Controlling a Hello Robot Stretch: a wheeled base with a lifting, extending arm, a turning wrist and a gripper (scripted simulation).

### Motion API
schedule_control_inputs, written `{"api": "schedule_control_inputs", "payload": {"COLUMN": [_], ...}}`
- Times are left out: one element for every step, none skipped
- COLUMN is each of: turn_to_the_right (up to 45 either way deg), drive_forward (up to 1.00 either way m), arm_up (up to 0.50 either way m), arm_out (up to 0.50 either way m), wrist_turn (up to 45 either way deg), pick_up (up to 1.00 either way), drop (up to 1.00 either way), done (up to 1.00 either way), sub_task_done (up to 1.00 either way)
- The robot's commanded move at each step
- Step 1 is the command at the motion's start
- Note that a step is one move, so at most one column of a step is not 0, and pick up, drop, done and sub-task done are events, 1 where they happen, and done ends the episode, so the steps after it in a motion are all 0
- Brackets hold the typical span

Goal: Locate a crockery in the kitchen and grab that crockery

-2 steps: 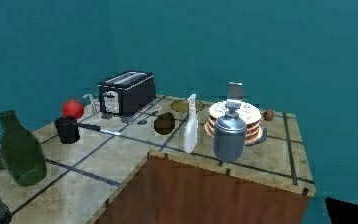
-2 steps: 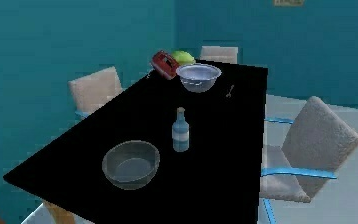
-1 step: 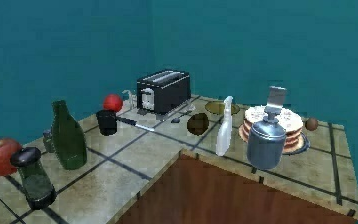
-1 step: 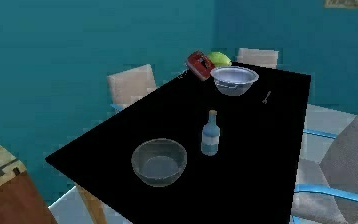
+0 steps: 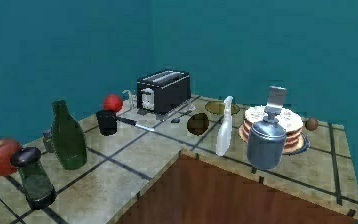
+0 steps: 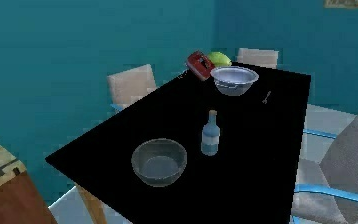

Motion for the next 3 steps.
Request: {"api": "schedule_control_inputs", "payload": {"turn_to_the_right": [0.0,0.0,0.0], "drive_forward": [0.0,0.0,0.0], "arm_up": [0.38,0.0,0.0], "arm_out": [0.0,0.2,0.0], "wrist_turn": [0.0,0.0,45.0], "pick_up": [0.0,0.0,0.0], "drop": [0.0,0.0,0.0], "done": [0.0,0.0,0.0], "sub_task_done": [0.0,0.0,0.0]}}
